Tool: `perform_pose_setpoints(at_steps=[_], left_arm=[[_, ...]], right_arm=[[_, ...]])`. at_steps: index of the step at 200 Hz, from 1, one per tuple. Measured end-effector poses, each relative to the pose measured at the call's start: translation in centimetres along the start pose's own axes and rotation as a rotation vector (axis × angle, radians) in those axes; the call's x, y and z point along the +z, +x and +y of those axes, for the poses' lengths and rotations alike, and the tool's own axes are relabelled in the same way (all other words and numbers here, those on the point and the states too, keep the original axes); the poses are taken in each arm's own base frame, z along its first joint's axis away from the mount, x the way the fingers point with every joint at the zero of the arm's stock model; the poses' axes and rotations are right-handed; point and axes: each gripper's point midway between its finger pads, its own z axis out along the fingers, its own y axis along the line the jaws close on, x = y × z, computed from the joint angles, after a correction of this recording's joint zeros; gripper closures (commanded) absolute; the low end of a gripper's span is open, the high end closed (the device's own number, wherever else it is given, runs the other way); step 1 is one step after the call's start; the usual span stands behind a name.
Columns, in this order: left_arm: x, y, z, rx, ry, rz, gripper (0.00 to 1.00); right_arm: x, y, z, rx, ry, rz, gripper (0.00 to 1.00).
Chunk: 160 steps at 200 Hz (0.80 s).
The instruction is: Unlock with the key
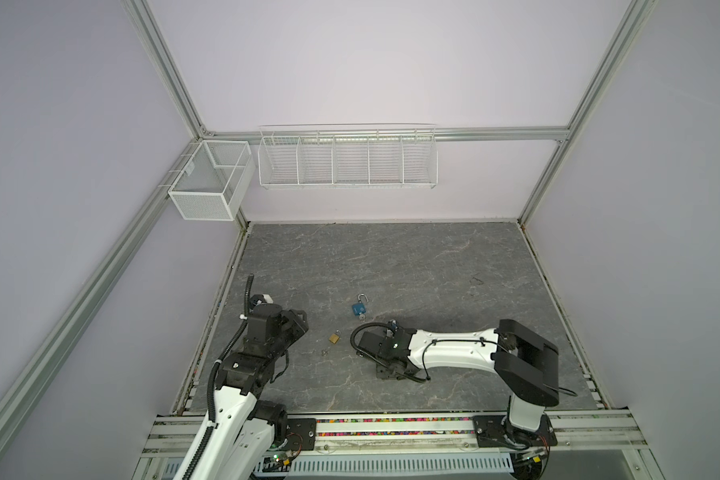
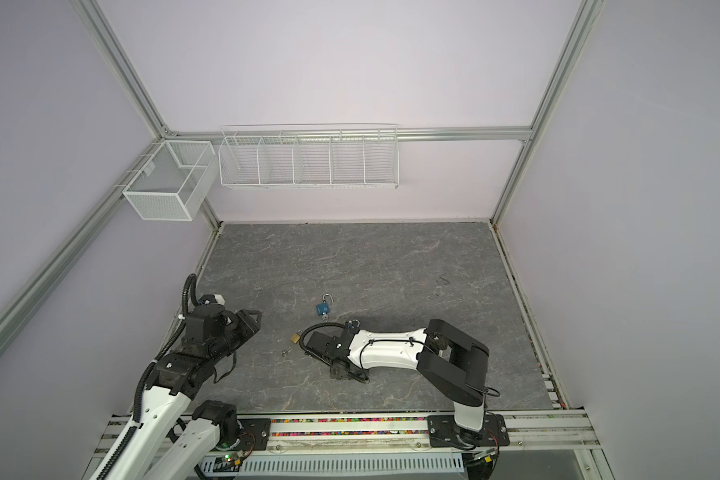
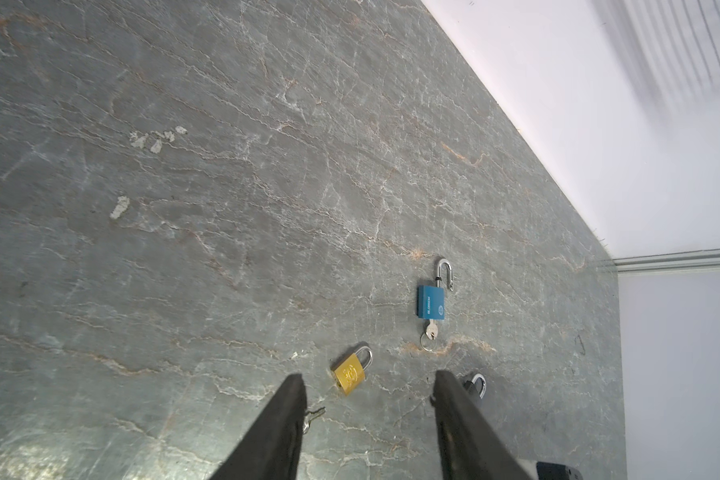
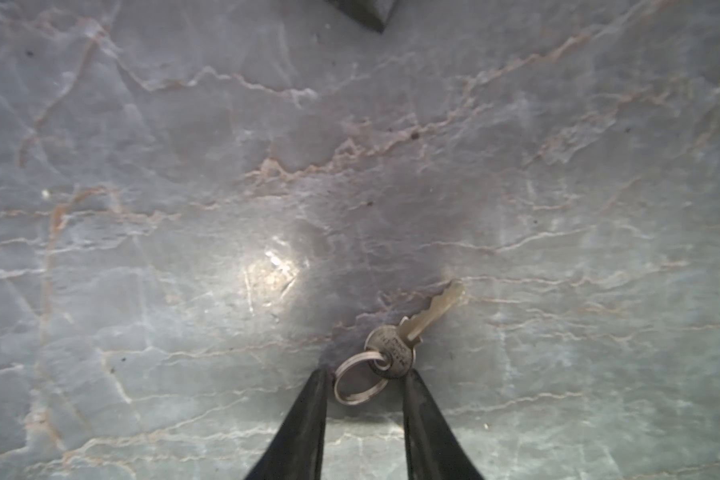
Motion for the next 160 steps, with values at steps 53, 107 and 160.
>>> perform_pose_setpoints(at_steps=[53,107,160], left_arm=[[0.1,0.0,0.0,0.000,-0.002,0.002,0.49],[0.2,0.1,-0.6,-0.003,0.028,0.012,0.49],[0.5,0.0,-1.4,-0.011,0.061,0.020,0.49]], right_arm=[[0.0,-0.4,-0.3,0.013,-0.037,-0.018,0.68],[0.0,-1.2,-1.9,-0.030,-0.008,-0.067,0.68],[-0.5,-2.0,-3.1,-0.105,0.037,-0.125,0.72]])
